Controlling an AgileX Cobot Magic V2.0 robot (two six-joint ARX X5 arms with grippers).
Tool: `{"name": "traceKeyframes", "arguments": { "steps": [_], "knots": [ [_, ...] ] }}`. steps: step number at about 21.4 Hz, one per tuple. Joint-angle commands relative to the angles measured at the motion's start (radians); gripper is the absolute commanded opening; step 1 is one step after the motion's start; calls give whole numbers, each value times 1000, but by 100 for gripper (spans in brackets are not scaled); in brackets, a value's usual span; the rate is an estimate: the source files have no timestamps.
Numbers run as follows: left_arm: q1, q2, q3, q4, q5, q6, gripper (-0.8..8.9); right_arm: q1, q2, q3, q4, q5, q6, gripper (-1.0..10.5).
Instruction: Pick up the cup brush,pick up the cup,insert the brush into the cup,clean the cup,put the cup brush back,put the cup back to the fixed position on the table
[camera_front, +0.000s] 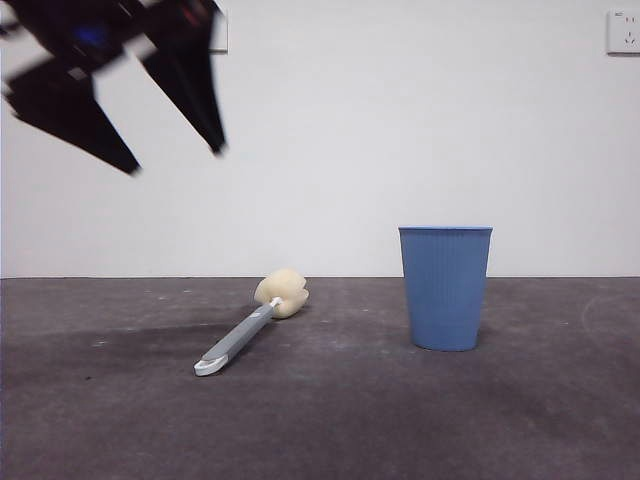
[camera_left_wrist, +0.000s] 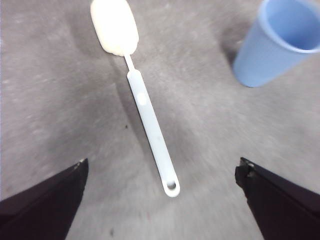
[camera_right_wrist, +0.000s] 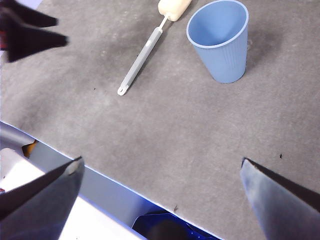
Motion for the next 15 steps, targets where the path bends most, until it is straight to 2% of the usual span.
{"name": "traceKeyframes", "arguments": {
  "steps": [1,7,15],
  "knots": [
    [-27,124,28,29,-42,-18,499,3,0,4,5,0,3,540],
    [-42,329,33,121,-61,-48,499,3,0,4,5,4,3,540],
    [-64,431,33,161,-111,-94,499,3,25,4,5,3,2,540]
  ]
}}
